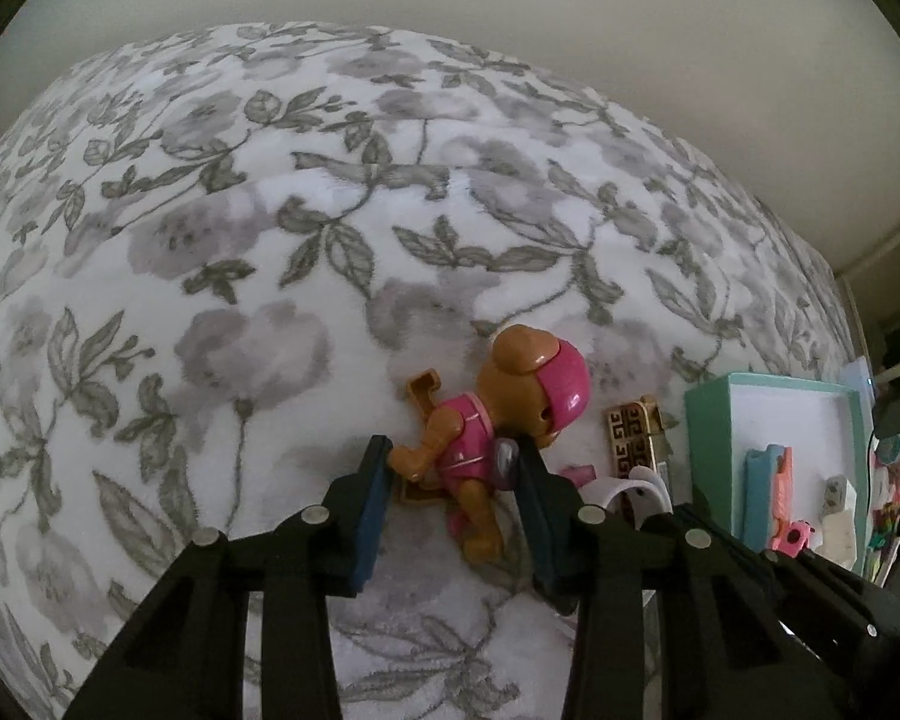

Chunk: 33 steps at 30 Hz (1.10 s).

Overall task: Organize rigid objects
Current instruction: 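Grasp the pink-helmeted toy dog with the left gripper while the right grasps the white watch band, then lift and carry the toy dog over the tray with the left gripper while the right carries the white band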

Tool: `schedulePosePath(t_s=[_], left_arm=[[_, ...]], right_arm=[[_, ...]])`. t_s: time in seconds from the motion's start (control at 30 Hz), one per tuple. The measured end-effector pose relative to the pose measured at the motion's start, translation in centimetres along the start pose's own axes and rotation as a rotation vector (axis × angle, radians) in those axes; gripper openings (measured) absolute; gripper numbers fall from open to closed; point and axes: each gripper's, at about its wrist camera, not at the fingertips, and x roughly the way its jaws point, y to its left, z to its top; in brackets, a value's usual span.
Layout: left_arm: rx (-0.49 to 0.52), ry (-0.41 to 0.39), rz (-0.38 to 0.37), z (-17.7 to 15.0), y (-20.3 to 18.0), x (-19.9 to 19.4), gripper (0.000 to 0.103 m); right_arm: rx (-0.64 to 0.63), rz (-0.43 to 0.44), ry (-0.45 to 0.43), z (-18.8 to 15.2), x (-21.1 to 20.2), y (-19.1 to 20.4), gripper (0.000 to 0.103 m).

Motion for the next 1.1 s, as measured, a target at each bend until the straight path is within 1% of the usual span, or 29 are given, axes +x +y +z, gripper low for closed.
schedulePosePath(t_s=[0.27, 0.47, 0.8, 1.0, 1.1], left_arm=[[-0.002, -0.006, 0.002, -0.2, 0.3, -1.0, 0.042], [0.001, -0.040, 0.022, -0.2, 0.1, -2.6, 0.042], [0.030, -0.148, 0.038, 0.0, -1.3, -7.2, 0.042], [0.068, -0.205, 0.023, -0.3, -3.3, -9.6, 0.042], [0.095, -0.231, 0.020, -0.7, -4.6, -10.7, 0.042]], right_arm=[[0.009, -0.005, -0.002, -0.3, -0.4, -0.3, 0.008], [0.018, -0.004, -0.006, -0.6, -1.1, -0.8, 0.008], [0.061, 0.017, -0.054, -1.0, -4.0, -1.7, 0.008], [0.099, 0.009, -0.082, -1.5, -6.2, -2.7, 0.008], [0.119, -0.009, -0.088, -2.0, -7.3, -3.4, 0.008]])
